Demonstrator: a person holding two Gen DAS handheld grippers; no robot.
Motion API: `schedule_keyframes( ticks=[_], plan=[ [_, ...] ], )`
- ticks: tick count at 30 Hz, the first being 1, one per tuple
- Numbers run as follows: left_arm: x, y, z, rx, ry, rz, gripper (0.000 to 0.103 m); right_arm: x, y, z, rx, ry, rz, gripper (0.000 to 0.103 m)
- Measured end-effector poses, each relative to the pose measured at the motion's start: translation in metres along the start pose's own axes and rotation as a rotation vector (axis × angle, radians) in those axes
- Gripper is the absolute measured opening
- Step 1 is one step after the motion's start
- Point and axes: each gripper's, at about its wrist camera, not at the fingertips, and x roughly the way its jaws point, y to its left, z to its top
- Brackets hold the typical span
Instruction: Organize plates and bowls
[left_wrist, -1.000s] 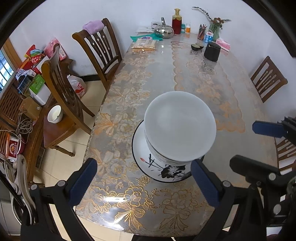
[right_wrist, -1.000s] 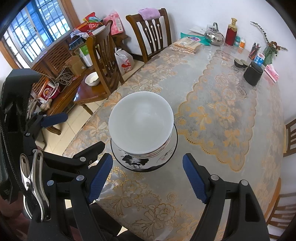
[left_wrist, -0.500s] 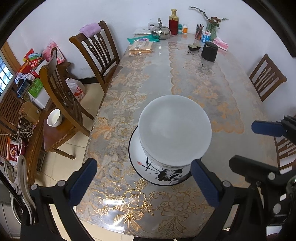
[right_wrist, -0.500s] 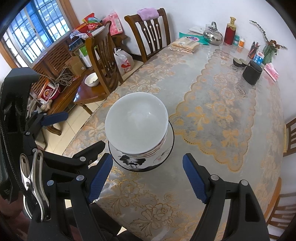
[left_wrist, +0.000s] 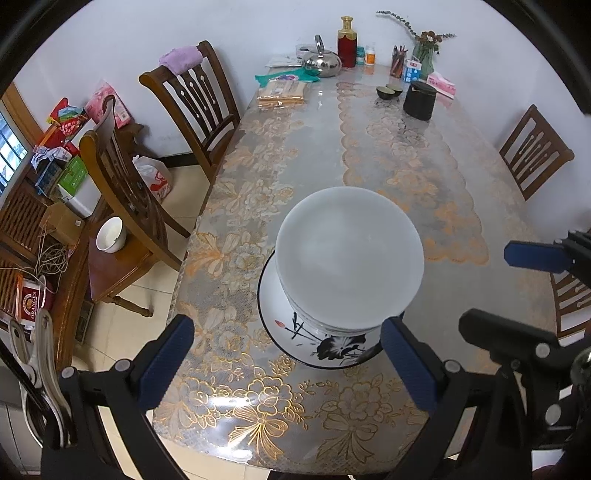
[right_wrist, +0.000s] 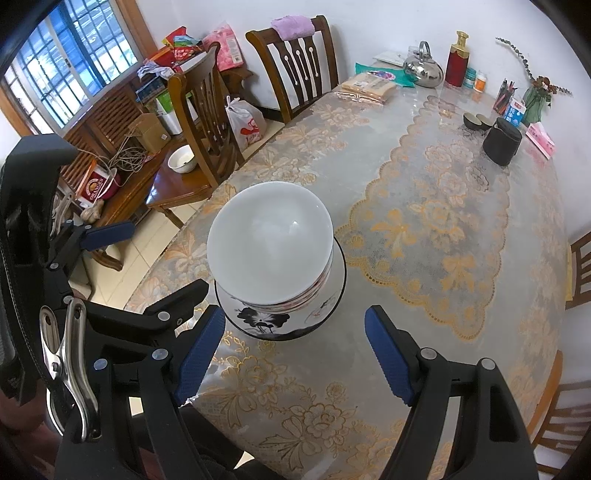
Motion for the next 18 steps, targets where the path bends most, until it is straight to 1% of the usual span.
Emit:
schedule_keyframes(
  ticks=[18],
  plan=[
    [0.0055, 0.0006, 0.0040, 0.000, 0.005, -0.008, 0.103, 0.0093, -0.0041, 0.0017, 0.003, 0.011, 0.002, 0.080]
  ],
)
